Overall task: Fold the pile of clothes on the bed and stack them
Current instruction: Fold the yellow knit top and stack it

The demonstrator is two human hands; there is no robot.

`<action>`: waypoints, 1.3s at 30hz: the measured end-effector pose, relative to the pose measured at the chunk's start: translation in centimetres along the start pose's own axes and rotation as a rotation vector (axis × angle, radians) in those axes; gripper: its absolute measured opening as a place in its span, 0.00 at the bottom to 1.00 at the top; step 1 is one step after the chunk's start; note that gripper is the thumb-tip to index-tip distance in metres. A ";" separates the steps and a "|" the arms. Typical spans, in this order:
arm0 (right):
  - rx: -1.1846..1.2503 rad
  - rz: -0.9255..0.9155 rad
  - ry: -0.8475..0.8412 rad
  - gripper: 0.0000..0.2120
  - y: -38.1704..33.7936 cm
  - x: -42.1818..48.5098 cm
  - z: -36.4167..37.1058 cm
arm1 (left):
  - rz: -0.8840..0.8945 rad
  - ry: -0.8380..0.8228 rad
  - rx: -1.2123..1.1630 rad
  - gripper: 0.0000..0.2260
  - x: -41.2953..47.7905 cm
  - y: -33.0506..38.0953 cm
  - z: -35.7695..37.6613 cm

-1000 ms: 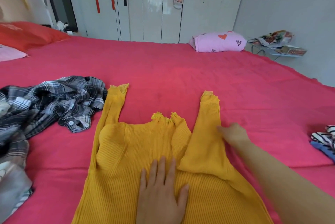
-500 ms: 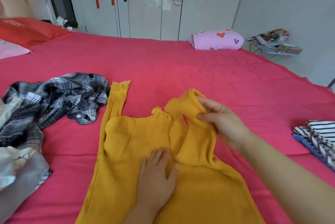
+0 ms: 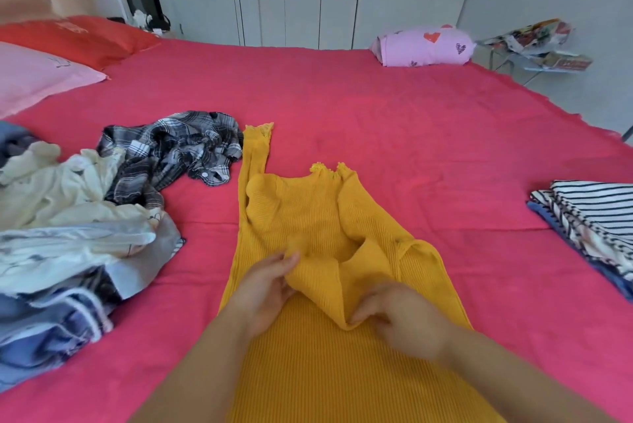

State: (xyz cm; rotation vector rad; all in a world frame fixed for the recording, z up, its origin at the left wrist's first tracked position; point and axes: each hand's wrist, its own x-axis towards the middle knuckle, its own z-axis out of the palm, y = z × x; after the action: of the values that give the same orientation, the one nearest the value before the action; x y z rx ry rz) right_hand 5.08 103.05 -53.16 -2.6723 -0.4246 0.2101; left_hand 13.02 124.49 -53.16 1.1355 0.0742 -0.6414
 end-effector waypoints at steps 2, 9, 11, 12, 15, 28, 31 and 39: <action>0.122 0.139 0.092 0.18 -0.1 0.0 -0.7 | 0.010 -0.040 -0.015 0.22 -1.0 0.2 -1.0; 0.442 0.699 0.402 0.23 4.8 2.6 -3.1 | 0.046 0.014 -0.139 0.11 -2.9 -0.8 -4.1; 0.706 0.752 0.345 0.27 5.8 3.9 -2.9 | 0.056 0.005 -0.147 0.10 -3.1 -0.8 -4.0; 0.833 0.776 0.351 0.27 6.3 4.6 -2.9 | 0.065 0.002 -0.150 0.11 -2.9 -0.8 -4.0; 1.105 0.840 0.640 0.22 7.4 5.0 -3.6 | 0.082 0.077 -0.179 0.19 -1.9 -0.8 -3.5; 0.321 1.010 0.374 0.08 10.8 3.5 -7.5 | 0.113 -0.415 0.179 0.13 0.2 4.6 -4.4; 0.184 0.931 0.425 0.19 9.2 4.7 -8.1 | 0.080 -0.437 0.835 0.09 1.6 6.9 -1.9; 0.043 0.540 0.391 0.17 6.7 10.2 -6.7 | 0.277 -0.218 1.772 0.30 2.3 -3.2 3.9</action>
State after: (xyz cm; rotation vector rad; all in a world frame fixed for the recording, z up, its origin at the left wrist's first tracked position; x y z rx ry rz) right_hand 17.85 98.08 -50.88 -2.6405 0.4200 -0.1479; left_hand 12.27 119.30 -54.93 2.6668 -1.0121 -0.4831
